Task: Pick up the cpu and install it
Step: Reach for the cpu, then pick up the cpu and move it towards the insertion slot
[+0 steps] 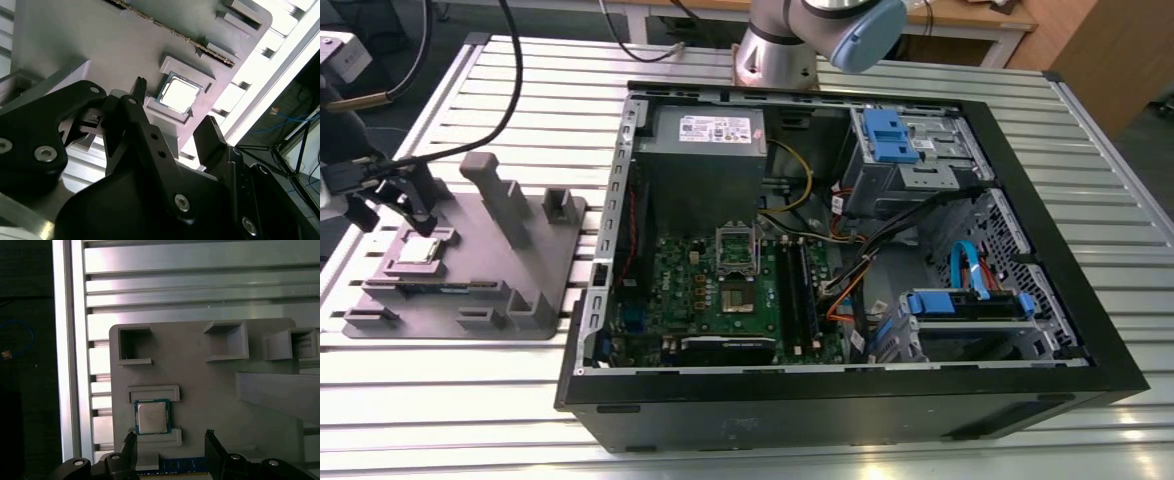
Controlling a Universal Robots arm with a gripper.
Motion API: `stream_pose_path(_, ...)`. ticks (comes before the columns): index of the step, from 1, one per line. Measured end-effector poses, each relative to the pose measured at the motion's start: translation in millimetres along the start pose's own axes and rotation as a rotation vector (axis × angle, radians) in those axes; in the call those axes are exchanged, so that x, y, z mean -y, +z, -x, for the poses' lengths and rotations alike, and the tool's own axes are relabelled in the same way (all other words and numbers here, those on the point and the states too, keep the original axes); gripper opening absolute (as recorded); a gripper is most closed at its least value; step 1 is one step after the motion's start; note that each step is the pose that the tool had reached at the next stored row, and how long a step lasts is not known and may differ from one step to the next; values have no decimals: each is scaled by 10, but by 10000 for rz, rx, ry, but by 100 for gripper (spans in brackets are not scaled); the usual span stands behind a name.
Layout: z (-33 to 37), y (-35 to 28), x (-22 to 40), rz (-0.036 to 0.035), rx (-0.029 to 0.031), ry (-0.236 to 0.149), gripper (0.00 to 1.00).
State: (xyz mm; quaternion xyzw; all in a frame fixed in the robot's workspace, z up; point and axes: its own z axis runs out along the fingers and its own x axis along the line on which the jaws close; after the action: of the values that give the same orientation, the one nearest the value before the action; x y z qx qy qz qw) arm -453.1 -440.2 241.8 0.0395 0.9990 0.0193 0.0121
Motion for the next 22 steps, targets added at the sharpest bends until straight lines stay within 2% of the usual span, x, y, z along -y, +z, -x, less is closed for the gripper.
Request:
stream_pose_path(5,-3,15,-23,0,1,1,65)
stream_pose_path(9,-10,78,-63,0,0,1,65)
stream_pose_path(22,-10,82,-64,6,0,1,65)
